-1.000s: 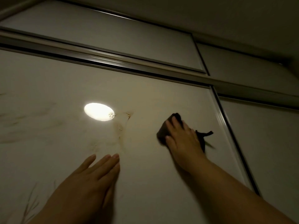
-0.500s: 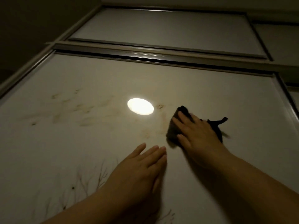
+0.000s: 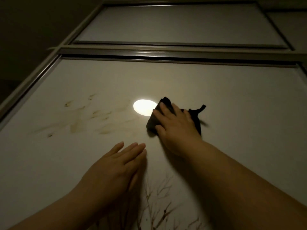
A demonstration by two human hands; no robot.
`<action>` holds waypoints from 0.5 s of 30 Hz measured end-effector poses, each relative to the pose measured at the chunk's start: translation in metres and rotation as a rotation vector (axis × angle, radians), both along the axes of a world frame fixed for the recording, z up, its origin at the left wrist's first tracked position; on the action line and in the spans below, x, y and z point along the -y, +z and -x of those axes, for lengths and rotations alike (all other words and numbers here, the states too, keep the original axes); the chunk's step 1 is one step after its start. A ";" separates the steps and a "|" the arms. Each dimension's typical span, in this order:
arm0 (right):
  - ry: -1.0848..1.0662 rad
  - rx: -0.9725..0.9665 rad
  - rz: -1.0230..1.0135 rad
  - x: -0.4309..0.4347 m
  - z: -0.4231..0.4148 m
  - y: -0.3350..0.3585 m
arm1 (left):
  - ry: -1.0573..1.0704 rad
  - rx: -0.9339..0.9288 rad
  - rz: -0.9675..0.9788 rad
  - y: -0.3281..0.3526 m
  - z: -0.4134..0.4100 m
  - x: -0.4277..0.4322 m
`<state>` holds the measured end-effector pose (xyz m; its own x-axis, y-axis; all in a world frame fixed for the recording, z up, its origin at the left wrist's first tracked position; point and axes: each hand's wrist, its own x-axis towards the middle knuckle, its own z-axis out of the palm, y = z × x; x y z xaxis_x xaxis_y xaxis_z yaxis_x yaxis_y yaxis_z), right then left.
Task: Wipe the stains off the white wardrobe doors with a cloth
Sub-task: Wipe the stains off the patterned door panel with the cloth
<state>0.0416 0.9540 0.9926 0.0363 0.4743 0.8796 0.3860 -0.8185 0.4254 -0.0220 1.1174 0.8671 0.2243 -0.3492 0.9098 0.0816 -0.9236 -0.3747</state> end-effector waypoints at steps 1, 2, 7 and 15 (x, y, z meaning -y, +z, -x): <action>0.003 -0.007 0.034 -0.001 0.002 -0.015 | 0.002 -0.001 -0.006 0.000 -0.002 -0.006; 0.010 -0.011 0.064 0.002 0.002 -0.030 | -0.002 -0.001 -0.017 0.000 -0.004 -0.011; -0.054 -0.042 0.016 0.053 -0.007 -0.068 | -0.056 0.061 -0.092 0.006 -0.008 -0.025; -0.158 -0.083 -0.424 0.028 -0.004 -0.018 | -0.130 0.084 -0.152 0.010 -0.012 -0.034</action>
